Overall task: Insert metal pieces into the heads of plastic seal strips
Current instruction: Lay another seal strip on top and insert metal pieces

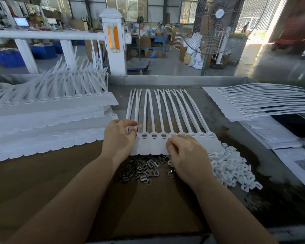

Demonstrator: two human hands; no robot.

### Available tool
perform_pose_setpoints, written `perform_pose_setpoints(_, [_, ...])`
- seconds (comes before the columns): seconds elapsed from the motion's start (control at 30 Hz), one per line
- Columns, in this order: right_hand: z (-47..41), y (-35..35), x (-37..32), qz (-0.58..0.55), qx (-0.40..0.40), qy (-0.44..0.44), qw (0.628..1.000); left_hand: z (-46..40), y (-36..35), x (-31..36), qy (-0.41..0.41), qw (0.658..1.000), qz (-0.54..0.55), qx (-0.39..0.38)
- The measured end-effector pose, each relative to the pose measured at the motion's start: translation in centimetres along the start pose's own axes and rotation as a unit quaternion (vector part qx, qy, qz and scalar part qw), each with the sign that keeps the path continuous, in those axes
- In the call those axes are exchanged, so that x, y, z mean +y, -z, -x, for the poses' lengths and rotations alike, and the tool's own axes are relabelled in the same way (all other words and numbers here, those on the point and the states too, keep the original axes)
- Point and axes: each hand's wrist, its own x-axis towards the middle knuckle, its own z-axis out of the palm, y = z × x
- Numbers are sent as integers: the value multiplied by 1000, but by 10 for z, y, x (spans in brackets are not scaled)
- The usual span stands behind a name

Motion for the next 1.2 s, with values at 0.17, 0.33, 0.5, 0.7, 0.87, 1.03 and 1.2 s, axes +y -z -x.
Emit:
perform_pose_setpoints(0.17, [1,1,-1,-2,5,2,1000,6,-3,-6,-18,1000,21,8])
perform_pose_setpoints(0.33, [1,2,-1,2,12,5,1000,8,-3,-5,-36,999,39,1])
perform_pose_setpoints(0.5, [2,5,-4,-2,21,46,999,9,-2,-4,-38,997,64,2])
perform_pose_setpoints(0.7, [3,7,-7,-31,0,135,990,9,-1,-5,-38,997,65,8])
perform_pose_setpoints(0.87, [4,6,-8,-27,-23,168,985,8,-2,-6,-36,997,68,3])
perform_pose_setpoints(1.03, [4,4,-9,7,-50,168,985,7,-4,-9,-37,997,63,10])
perform_pose_setpoints(1.2, [3,4,-8,5,-68,168,983,6,-4,-8,-33,998,59,10])
